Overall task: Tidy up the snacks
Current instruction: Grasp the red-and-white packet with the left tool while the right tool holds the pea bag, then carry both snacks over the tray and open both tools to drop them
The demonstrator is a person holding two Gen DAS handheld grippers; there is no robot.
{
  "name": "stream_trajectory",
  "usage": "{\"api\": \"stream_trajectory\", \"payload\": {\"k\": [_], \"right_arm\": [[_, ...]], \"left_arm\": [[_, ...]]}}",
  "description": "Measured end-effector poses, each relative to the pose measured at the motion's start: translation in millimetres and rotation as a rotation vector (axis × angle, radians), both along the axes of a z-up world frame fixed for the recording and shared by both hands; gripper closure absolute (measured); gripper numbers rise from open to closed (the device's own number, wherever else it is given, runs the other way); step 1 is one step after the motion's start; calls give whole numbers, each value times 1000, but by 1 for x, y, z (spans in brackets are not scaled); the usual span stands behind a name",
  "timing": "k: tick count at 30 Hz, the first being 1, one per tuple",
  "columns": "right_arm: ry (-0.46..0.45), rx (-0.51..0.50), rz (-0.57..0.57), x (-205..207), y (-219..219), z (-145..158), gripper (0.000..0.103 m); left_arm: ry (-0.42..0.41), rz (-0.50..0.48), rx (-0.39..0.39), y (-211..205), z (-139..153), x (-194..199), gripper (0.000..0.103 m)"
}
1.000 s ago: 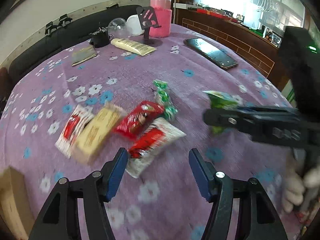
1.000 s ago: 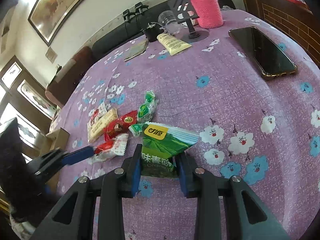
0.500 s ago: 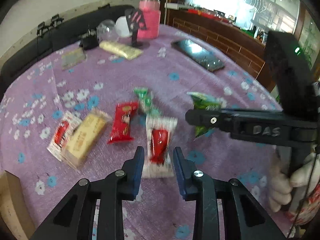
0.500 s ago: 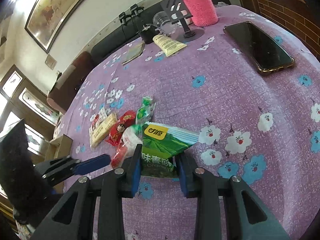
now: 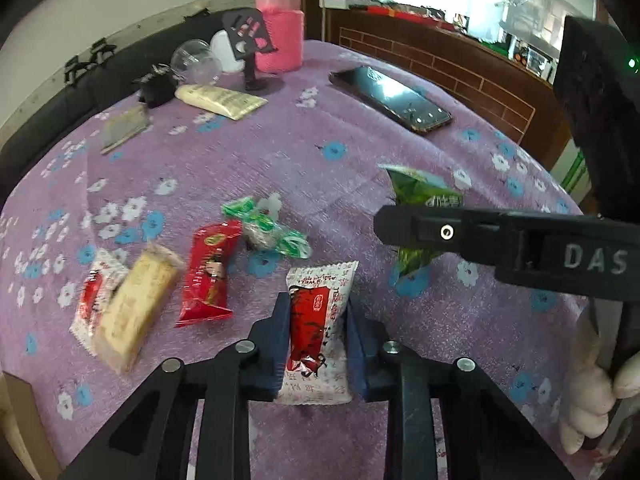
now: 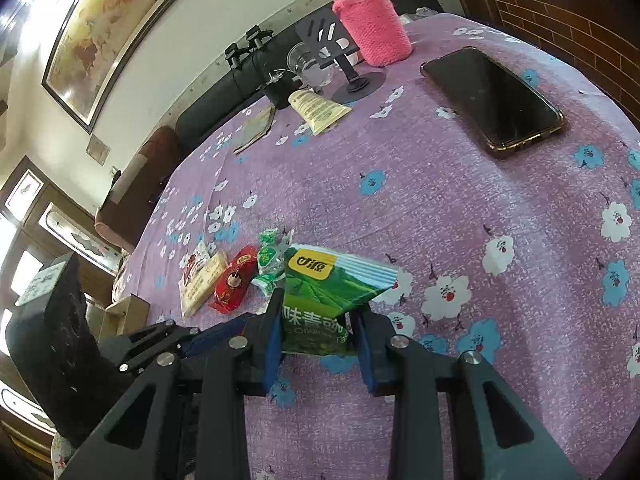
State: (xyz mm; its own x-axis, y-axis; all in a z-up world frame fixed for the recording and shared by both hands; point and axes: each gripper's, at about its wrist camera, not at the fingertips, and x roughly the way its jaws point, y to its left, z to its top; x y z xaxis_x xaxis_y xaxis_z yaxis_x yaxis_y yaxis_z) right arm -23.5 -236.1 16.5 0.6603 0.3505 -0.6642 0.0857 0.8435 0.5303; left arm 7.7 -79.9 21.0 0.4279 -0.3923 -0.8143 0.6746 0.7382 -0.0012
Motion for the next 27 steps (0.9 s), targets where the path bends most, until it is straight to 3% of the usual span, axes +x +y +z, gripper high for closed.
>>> {"api": "stream_trajectory", "payload": {"k": [10, 14, 17, 19, 23, 27], "right_arm": [[-49, 8, 34, -4, 8, 5, 73], [-41, 7, 56, -4, 18, 1, 73], [-31, -19, 71, -3, 30, 0, 73], [-18, 18, 104, -1, 40, 2, 73], [-18, 31, 173, 0, 78, 15, 73], [-20, -1, 311, 3, 147, 31, 72]], "left_arm": [[17, 138, -181, 68, 28, -36, 77], [15, 255, -272, 124, 41, -61, 77], [5, 354, -297, 169, 46, -70, 77], [-2, 443, -306, 210, 50, -77, 77], [-4, 580, -330, 275, 50, -86, 77], [4, 656, -343, 314, 43, -101, 76]]}}
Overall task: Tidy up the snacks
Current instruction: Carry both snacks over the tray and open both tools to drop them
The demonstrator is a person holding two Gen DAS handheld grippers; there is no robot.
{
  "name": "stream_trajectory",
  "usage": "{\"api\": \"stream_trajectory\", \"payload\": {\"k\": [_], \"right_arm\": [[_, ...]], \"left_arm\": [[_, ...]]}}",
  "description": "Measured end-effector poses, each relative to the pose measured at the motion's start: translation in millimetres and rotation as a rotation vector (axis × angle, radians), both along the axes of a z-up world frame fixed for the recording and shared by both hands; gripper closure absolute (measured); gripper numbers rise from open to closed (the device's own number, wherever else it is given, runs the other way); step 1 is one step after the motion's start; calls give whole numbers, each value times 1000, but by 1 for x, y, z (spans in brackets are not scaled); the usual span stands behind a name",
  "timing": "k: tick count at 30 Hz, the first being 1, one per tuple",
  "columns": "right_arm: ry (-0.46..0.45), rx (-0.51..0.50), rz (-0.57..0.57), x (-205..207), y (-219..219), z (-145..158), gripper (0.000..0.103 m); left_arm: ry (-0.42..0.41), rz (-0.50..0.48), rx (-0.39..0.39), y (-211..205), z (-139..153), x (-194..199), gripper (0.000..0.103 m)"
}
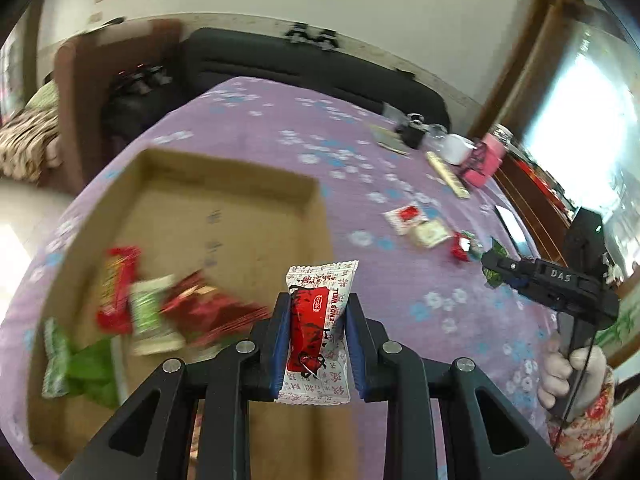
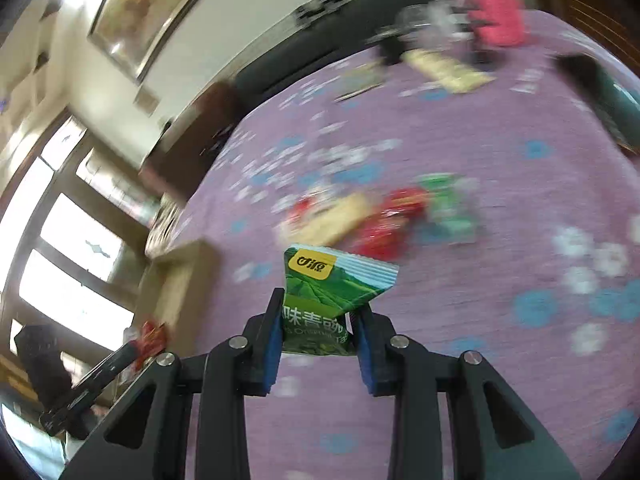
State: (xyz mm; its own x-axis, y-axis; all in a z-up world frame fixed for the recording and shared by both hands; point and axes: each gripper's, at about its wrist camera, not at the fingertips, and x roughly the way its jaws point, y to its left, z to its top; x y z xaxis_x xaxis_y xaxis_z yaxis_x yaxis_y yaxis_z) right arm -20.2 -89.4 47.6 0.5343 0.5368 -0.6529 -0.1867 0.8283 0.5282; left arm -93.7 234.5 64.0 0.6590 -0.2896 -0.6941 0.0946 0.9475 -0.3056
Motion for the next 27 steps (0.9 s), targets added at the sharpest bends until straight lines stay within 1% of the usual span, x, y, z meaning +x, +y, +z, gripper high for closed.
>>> {"api": "stream_trajectory", "payload": {"k": [2, 6, 10, 13, 16, 18, 20, 24, 26, 27], "right_arm": [[-9, -28, 74, 0, 37, 8, 72], [-20, -94, 233, -5, 118, 19, 72], [-25, -159, 329, -9, 174, 20, 72], [-21, -216, 374, -9, 207, 16, 72], [-8, -274, 403, -7, 229, 8, 72], [-1, -309, 417, -8, 239, 2, 72], [7, -332, 427, -9, 246, -3, 72], [16, -369, 426, -15, 254, -9, 71], [8, -375, 421, -18, 254, -8, 69], [-2, -374, 416, -20, 252, -6, 66]], "left_arm": [[15, 15, -3, 12, -7, -8, 76], [52, 17, -19, 23, -20, -17, 76], [88, -3, -32, 24, -28, -24, 76], [110, -14, -34, 25, -32, -29, 74], [115, -30, -44, 27, -30, -37, 72], [110, -32, -47, 31, -27, -42, 62], [97, -24, -54, 36, -23, -49, 56], [68, 1, -74, 47, -14, -60, 47], [57, 12, -81, 50, -11, -63, 46], [54, 17, -84, 52, -11, -65, 46]]}}
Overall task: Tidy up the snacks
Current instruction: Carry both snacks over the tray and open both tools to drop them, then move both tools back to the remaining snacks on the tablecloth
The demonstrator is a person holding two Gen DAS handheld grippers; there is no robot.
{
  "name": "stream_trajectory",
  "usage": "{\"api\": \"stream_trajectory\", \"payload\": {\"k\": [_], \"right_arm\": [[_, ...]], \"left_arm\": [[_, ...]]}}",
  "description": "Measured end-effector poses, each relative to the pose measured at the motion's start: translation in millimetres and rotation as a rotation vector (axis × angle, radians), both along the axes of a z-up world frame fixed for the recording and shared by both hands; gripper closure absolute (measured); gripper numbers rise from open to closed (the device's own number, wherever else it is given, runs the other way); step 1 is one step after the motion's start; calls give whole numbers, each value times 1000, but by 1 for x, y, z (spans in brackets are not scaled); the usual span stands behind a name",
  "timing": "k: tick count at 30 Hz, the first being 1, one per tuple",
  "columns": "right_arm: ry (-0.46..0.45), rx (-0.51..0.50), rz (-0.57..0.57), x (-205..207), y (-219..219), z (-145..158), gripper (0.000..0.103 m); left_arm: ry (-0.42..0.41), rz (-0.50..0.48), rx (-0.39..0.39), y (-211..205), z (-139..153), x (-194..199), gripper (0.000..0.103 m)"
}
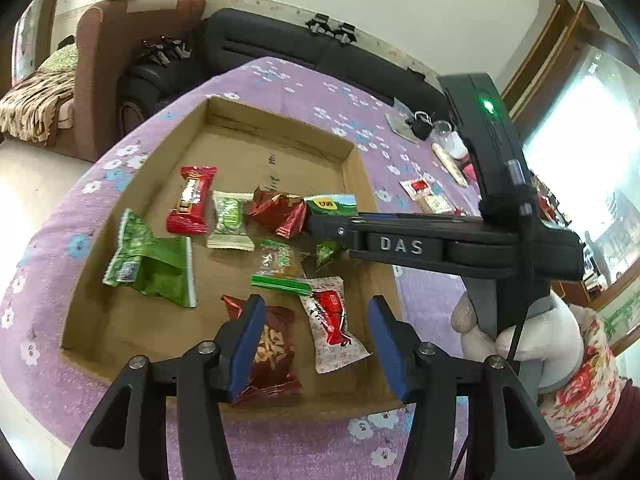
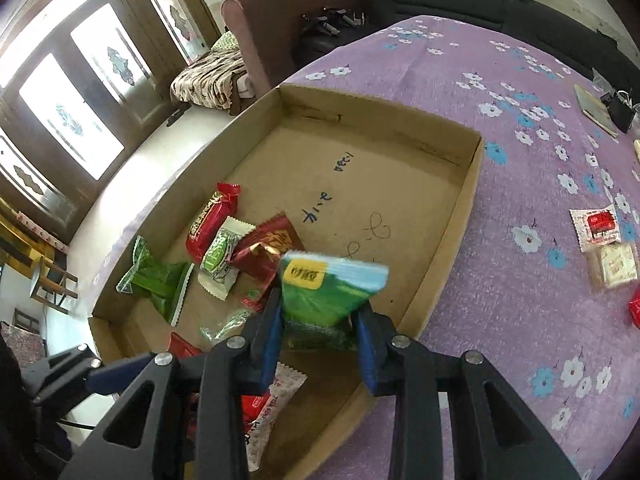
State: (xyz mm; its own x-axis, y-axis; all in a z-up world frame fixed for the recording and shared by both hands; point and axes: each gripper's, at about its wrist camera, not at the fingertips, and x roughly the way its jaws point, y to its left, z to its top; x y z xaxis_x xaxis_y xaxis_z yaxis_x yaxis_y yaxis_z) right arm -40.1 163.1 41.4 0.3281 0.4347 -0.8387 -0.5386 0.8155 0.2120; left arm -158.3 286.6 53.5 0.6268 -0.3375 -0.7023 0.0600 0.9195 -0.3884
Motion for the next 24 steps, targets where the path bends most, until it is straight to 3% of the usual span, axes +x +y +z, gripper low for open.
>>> {"api": "stream_trajectory", "payload": {"k": [7, 10, 17, 24], "right_arm": [[-66, 49, -40, -12, -24, 22, 54], [-74, 76, -75, -15, -45, 27, 53], [-67, 123, -190, -19, -114, 25, 53], [-53, 154, -379, -15, -215, 15, 53]], "left_arm": [[-18, 18, -10, 2, 7, -10, 46], [-31, 16, -4, -6, 12, -12, 45], [-51, -24, 10, -34, 20, -14, 42], [-78, -103, 0, -76, 32, -15, 38]]}}
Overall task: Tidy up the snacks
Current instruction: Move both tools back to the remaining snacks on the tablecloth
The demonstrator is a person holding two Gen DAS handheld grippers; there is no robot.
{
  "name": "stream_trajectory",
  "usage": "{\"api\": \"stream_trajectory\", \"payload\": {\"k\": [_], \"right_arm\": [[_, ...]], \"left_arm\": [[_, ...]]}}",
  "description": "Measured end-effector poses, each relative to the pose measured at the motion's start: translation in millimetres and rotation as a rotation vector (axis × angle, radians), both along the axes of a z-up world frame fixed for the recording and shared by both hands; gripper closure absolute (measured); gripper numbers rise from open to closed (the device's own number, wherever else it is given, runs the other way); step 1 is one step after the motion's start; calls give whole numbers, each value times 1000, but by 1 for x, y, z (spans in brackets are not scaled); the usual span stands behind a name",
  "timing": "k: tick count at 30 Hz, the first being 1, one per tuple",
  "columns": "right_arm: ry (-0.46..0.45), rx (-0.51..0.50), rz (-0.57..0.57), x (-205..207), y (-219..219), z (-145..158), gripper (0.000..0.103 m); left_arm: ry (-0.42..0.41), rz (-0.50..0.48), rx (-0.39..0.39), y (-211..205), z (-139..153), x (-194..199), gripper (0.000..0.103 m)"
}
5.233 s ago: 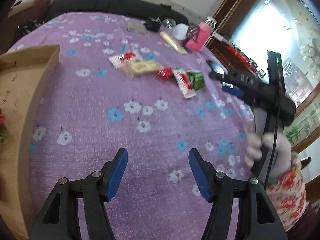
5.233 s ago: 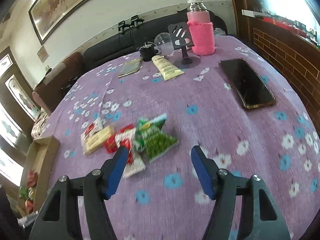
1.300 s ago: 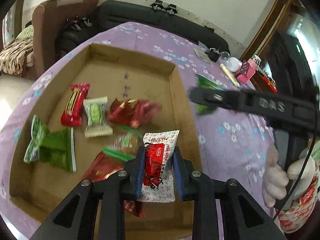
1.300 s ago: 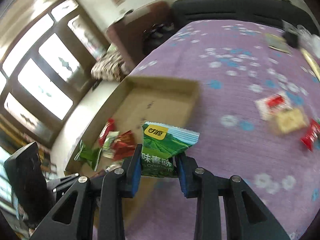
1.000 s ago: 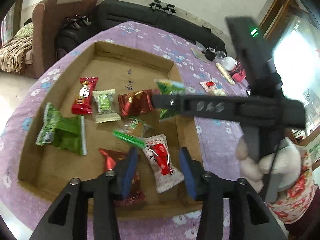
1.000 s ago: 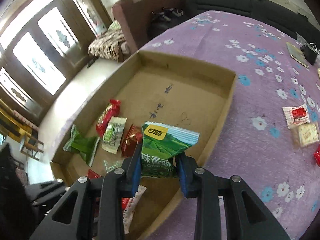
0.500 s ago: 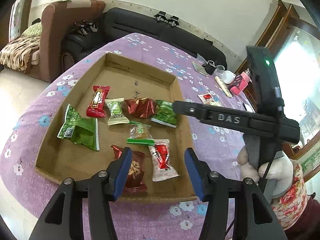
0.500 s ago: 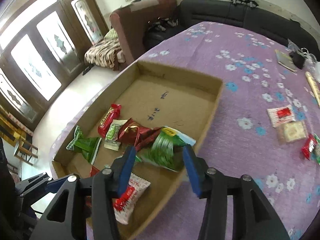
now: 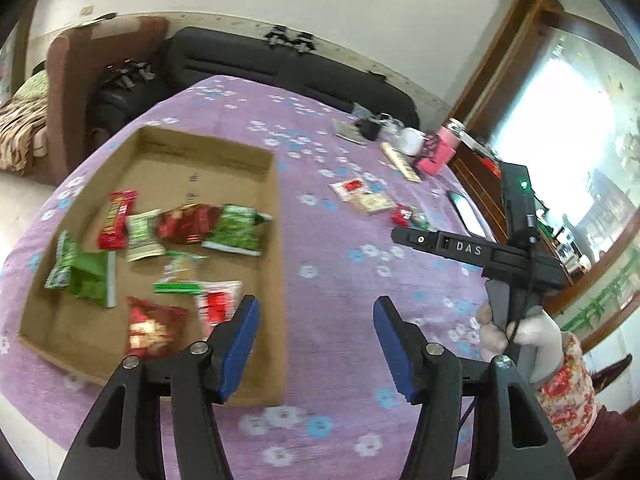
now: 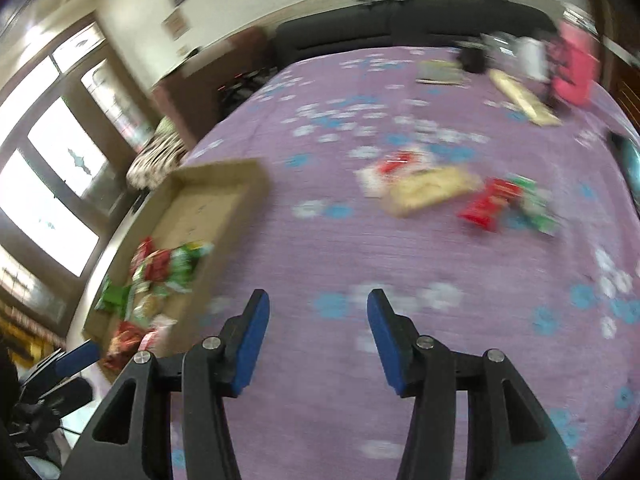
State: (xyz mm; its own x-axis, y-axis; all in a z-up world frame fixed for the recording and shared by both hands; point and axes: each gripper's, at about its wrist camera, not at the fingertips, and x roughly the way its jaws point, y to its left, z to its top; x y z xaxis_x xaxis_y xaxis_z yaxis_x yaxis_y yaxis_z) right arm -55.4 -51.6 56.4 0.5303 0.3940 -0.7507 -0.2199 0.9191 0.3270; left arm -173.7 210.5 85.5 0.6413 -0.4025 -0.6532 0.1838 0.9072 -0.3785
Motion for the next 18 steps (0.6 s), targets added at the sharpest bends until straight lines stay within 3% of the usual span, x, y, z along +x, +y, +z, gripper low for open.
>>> {"api": "stream_trajectory", "payload": {"k": [10, 18], "right_arm": [[36, 51, -293, 11, -140, -19, 53], [43, 48, -310, 33, -151, -30, 53]], "left_arm": [[43, -130, 17, -61, -7, 16, 35], [93, -193, 37, -93, -21, 30, 34]]}}
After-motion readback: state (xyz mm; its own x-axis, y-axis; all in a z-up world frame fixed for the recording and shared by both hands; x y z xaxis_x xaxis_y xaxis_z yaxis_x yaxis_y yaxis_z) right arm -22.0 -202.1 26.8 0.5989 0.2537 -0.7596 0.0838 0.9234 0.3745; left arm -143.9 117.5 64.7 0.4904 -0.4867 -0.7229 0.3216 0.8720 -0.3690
